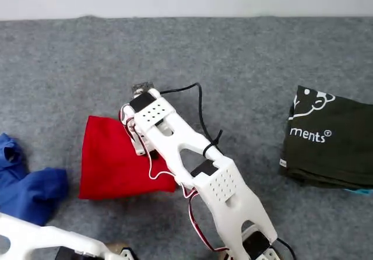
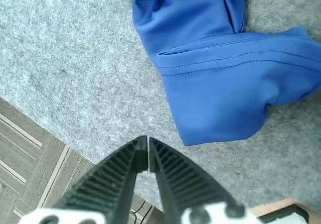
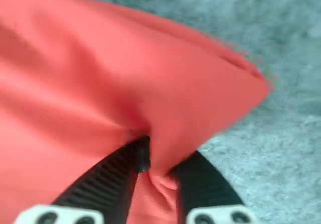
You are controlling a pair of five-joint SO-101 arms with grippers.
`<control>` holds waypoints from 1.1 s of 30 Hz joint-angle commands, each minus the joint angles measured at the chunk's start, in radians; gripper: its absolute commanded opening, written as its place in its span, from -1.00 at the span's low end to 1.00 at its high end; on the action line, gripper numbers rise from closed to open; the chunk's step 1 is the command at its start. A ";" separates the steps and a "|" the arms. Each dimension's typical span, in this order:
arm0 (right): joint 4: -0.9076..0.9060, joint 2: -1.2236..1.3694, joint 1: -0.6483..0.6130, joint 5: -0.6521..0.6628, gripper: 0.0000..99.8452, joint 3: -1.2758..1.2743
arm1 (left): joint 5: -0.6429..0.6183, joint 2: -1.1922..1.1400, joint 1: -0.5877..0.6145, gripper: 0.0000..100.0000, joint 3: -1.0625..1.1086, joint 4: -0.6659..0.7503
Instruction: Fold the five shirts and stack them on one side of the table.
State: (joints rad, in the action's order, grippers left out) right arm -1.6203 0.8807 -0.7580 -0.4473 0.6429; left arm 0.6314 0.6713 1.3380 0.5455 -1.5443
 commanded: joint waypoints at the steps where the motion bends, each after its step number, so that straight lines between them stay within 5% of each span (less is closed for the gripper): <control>1: -0.016 0.027 -0.004 0.025 -0.98 -0.015 | 0.000 0.031 -0.003 -0.97 -0.008 -0.003; 7: -0.119 -0.002 0.041 0.167 -0.98 -0.012 | 0.000 0.031 -0.003 -0.97 -0.008 -0.003; 14: -0.173 -0.137 0.266 0.442 -0.98 -0.025 | 0.000 0.031 -0.005 -0.97 -0.010 -0.003; 19: -0.076 -0.183 0.461 0.861 -0.98 -0.023 | 0.000 0.031 -0.005 -0.97 -0.004 -0.003; 26: 0.047 -0.208 0.579 1.636 -0.98 -0.009 | 0.000 0.031 -0.005 -0.97 -0.004 -0.003; 33: 0.226 -0.228 0.539 1.695 -0.98 0.009 | 0.000 0.031 -0.005 -0.97 -0.004 -0.003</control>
State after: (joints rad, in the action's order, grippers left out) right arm -1.4530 0.7365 -0.1995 1.2206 0.6168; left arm 0.6314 0.6713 1.3380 0.5455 -1.5443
